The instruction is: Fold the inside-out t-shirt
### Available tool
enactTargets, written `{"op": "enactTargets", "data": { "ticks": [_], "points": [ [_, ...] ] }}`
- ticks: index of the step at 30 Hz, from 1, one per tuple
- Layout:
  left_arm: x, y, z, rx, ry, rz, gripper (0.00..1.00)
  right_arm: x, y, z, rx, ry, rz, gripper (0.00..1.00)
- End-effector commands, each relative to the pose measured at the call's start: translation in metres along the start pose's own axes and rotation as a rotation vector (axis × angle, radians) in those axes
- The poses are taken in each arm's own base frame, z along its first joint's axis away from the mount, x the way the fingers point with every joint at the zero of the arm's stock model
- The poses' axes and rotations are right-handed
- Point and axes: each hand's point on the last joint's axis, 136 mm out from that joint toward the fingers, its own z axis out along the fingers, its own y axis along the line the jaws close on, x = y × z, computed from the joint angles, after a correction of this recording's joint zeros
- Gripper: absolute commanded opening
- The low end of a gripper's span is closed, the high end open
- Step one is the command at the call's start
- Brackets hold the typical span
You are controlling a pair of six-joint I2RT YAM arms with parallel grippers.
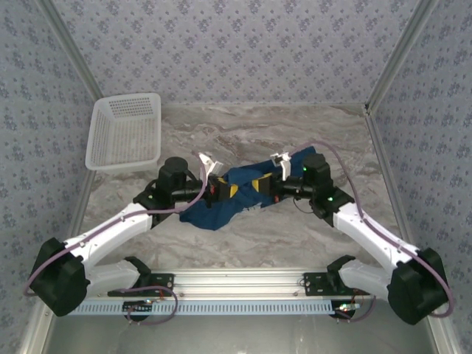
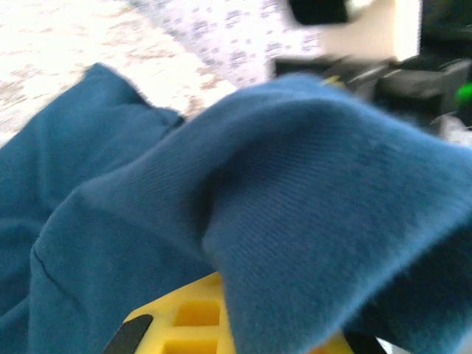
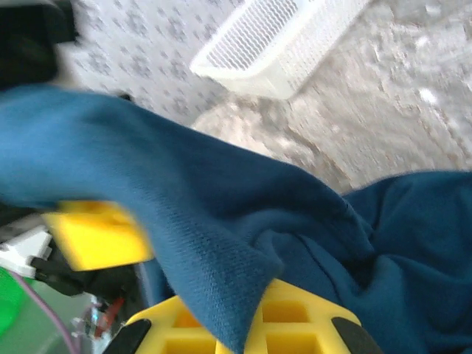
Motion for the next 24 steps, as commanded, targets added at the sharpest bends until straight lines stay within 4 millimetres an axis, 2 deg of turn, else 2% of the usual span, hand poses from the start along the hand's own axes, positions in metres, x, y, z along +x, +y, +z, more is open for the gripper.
{"op": "enactTargets", "data": {
  "ticks": [1, 3, 8, 15, 19, 24],
  "points": [
    [0.012, 0.033, -0.007, -0.161, 0.018, -0.027, 0.09, -0.012, 0.037, -0.015, -0.161, -0.049, -0.015, 0.00],
    [0.014, 0.041, -0.007, -0.193, 0.027, -0.043, 0.13, -0.010, 0.041, -0.016, -0.186, -0.047, -0.015, 0.00],
    [0.015, 0.043, -0.005, -0.204, 0.053, -0.045, 0.27, -0.008, 0.047, -0.015, -0.258, -0.047, 0.009, 0.00],
    [0.004, 0.031, -0.018, -0.255, 0.026, 0.055, 0.53, -0.007, 0.030, -0.008, -0.196, -0.016, 0.080, 0.00],
    [0.003, 0.015, -0.018, -0.325, 0.058, 0.207, 0.77, -0.008, 0.015, -0.003, -0.117, 0.001, 0.129, 0.00],
    [0.002, 0.012, -0.016, -0.435, 0.092, 0.364, 0.90, -0.011, 0.006, 0.002, -0.080, 0.004, 0.204, 0.00]
  ]
}}
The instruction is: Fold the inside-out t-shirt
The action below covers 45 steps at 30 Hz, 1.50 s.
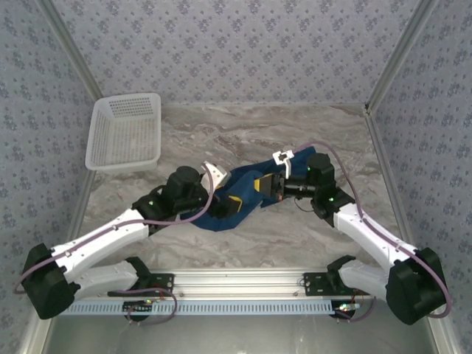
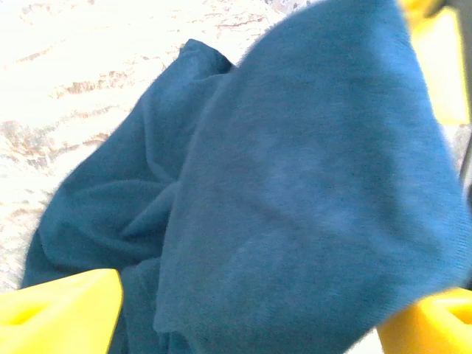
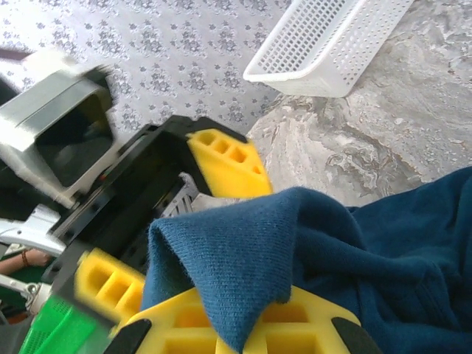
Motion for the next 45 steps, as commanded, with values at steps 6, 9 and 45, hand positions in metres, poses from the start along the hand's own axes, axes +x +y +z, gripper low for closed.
{"op": "enactTargets", "data": {
  "ticks": [6, 9, 45],
  "points": [
    [-0.024, 0.012, 0.001, -0.180, 0.001, 0.184, 0.92, -0.011, -0.004, 0.003, 0.036, -0.010, 0.064, 0.00],
    [-0.031, 0.004, 0.007, -0.150, -0.007, 0.173, 0.82, -0.009, -0.007, 0.003, 0.046, -0.008, 0.072, 0.00],
    [-0.044, 0.012, 0.035, -0.269, 0.071, 0.308, 0.52, -0.004, -0.027, 0.001, 0.146, -0.003, 0.168, 0.00]
  ]
}}
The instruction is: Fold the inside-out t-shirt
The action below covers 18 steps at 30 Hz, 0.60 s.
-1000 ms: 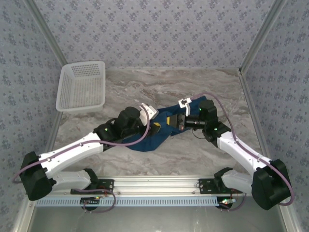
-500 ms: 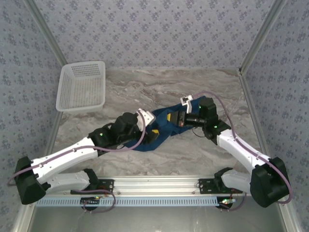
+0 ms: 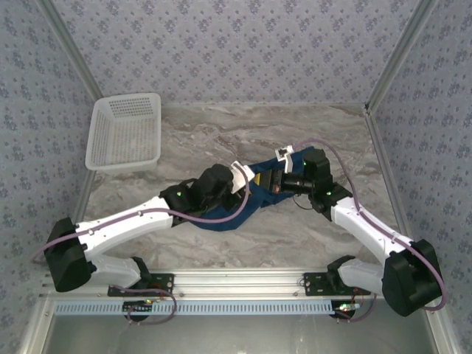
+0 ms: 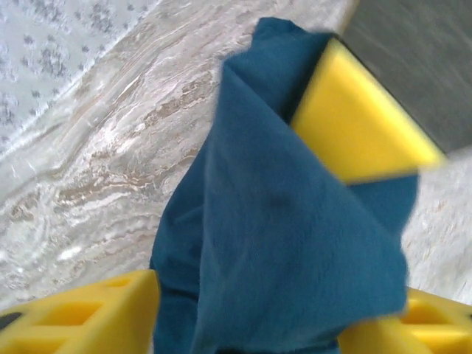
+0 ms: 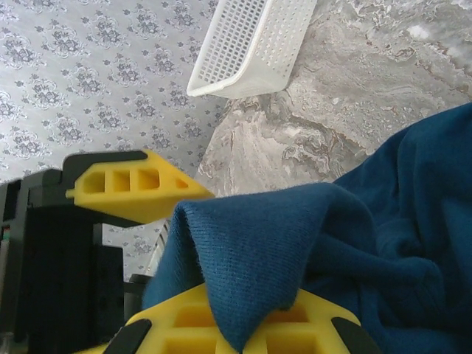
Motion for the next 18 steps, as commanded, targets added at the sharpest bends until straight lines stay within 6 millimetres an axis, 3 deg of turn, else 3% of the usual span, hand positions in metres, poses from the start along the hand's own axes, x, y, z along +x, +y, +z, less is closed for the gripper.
{"op": "enactTargets", "data": {
  "ticks": [1, 3, 6, 7, 12, 15, 18],
  "points": [
    [-0.022, 0.006, -0.001, 0.027, -0.046, -0.030, 0.45, 0.004, 0.005, -0.004, 0.009, 0.017, -0.038, 0.00],
    [-0.026, 0.003, -0.006, 0.099, -0.058, -0.076, 0.31, 0.007, 0.002, -0.006, 0.027, 0.027, -0.020, 0.00],
    [-0.037, -0.002, -0.020, 0.261, -0.092, -0.230, 0.01, 0.002, -0.017, -0.014, 0.178, 0.010, -0.091, 0.00],
    [-0.040, -0.004, -0.027, 0.329, -0.101, -0.297, 0.00, 0.002, -0.023, -0.017, 0.242, 0.014, -0.112, 0.00],
    [-0.053, -0.009, -0.049, 0.542, -0.129, -0.515, 0.00, -0.001, -0.052, -0.026, 0.483, 0.030, -0.169, 0.19],
    [-0.054, -0.002, -0.051, 0.548, -0.134, -0.618, 0.00, -0.001, -0.052, -0.029, 0.525, 0.051, -0.197, 0.28],
    [-0.050, 0.008, -0.044, 0.504, -0.100, -0.711, 0.00, 0.002, -0.040, -0.034, 0.532, 0.060, -0.250, 0.34]
  ]
}}
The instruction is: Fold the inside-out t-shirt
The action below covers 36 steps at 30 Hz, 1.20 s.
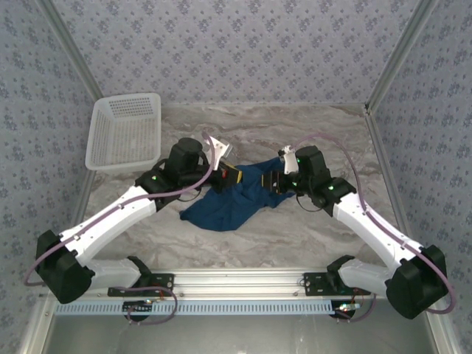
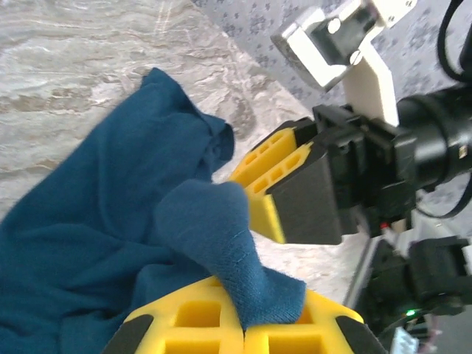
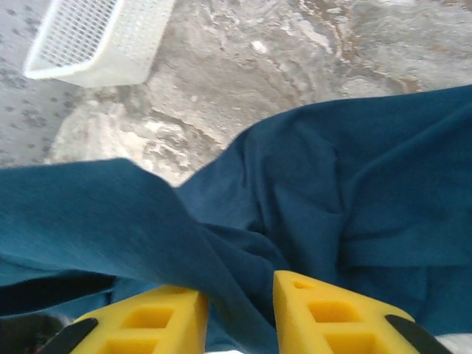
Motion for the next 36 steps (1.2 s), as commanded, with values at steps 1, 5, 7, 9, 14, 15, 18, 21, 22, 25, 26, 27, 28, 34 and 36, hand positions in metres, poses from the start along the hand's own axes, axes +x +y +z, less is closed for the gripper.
{"op": "enactTargets", "data": {
  "ticks": [1, 5, 7, 9, 14, 15, 18, 21, 22, 25, 26, 27, 28, 34, 36],
  "points": [
    [-0.006, -0.006, -0.003, 0.038, -0.012, -0.154, 0.00, 0.006, -0.001, -0.016, 0.081, 0.015, -0.080, 0.37],
    [-0.006, -0.002, 0.003, 0.031, -0.010, -0.202, 0.00, 0.016, 0.029, -0.032, 0.000, -0.016, -0.143, 0.43],
    [-0.006, -0.001, 0.004, 0.026, -0.009, -0.209, 0.00, 0.023, 0.040, -0.032, -0.039, -0.027, -0.153, 0.44],
    [-0.005, -0.001, 0.004, 0.027, -0.008, -0.211, 0.00, 0.030, 0.045, -0.025, -0.056, -0.029, -0.148, 0.46],
    [-0.004, 0.000, 0.004, 0.026, -0.008, -0.211, 0.00, 0.032, 0.053, -0.001, -0.076, -0.007, -0.146, 0.46],
    [-0.003, 0.000, 0.004, 0.027, -0.007, -0.212, 0.00, 0.034, 0.050, 0.005, -0.056, 0.003, -0.149, 0.46],
    [-0.002, 0.000, 0.002, 0.027, -0.009, -0.213, 0.00, 0.035, 0.042, 0.017, -0.005, 0.011, -0.157, 0.46],
    [-0.001, 0.001, 0.001, 0.019, -0.013, -0.212, 0.00, 0.030, 0.044, 0.023, -0.010, 0.001, -0.172, 0.40],
    [-0.001, 0.002, 0.000, 0.015, -0.013, -0.211, 0.00, 0.029, 0.043, 0.024, -0.007, 0.002, -0.175, 0.37],
    [-0.002, 0.005, -0.004, -0.004, -0.029, -0.208, 0.00, 0.037, 0.043, 0.023, -0.017, 0.035, -0.187, 0.14],
    [-0.003, 0.007, -0.004, -0.011, -0.034, -0.209, 0.00, 0.037, 0.044, 0.019, -0.029, 0.035, -0.212, 0.07],
    [-0.001, 0.011, -0.005, -0.026, -0.035, -0.217, 0.00, 0.036, 0.046, 0.014, -0.047, 0.030, -0.218, 0.02],
    [-0.002, 0.015, -0.006, -0.041, -0.038, -0.222, 0.00, 0.035, 0.049, 0.008, -0.078, 0.020, -0.222, 0.00],
    [0.004, 0.051, -0.012, -0.082, -0.060, -0.315, 0.00, 0.024, 0.076, -0.034, -0.377, -0.097, -0.206, 0.00],
    [0.004, 0.058, -0.014, -0.074, -0.064, -0.331, 0.02, 0.020, 0.080, -0.042, -0.456, -0.130, -0.176, 0.00]
  ]
}}
